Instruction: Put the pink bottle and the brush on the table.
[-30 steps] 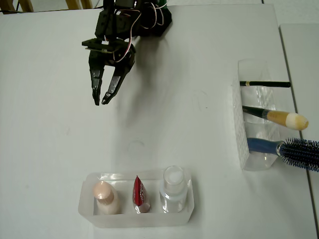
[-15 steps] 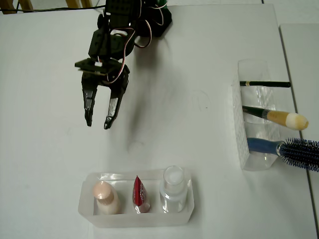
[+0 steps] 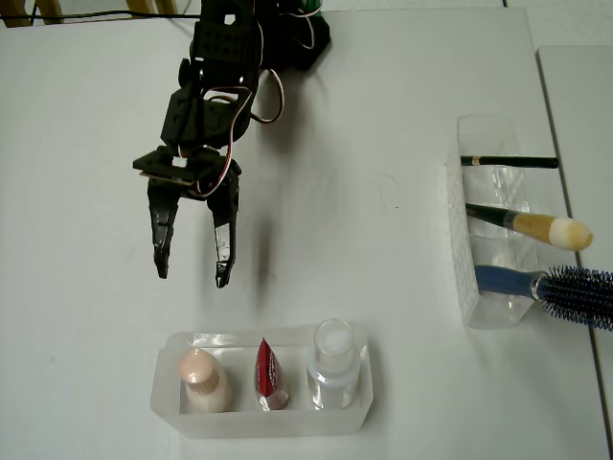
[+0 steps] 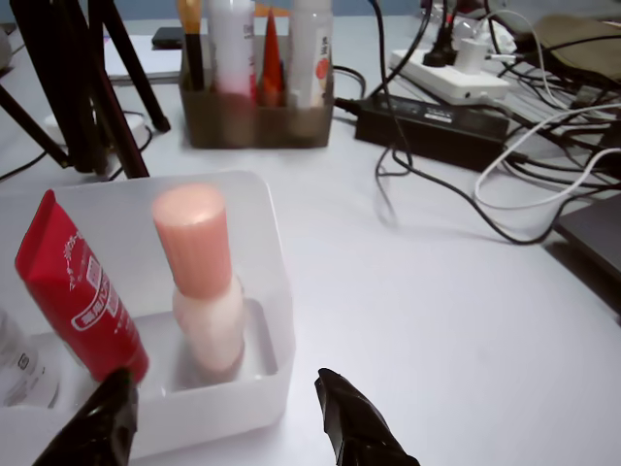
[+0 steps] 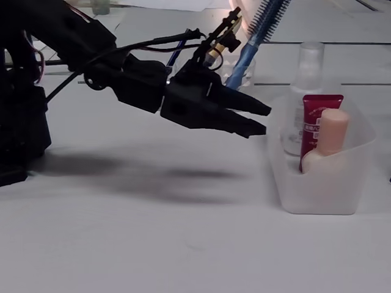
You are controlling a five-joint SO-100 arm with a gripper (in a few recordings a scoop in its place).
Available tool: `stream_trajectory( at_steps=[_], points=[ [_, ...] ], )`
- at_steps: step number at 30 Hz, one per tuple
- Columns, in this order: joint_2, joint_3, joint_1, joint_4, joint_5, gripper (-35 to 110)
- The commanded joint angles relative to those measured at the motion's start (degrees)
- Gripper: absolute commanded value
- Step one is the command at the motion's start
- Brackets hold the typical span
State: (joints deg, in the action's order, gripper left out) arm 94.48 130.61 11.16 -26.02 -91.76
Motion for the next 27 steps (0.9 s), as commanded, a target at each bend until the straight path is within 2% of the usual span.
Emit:
stream_trajectory(
  at_steps=[1, 27],
  points=[
    [-1.0, -4.5, 0.2, -1.1, -1.7, 31],
    [-22.9, -30.7, 0.0, -0.2, -3.7, 39]
  ],
)
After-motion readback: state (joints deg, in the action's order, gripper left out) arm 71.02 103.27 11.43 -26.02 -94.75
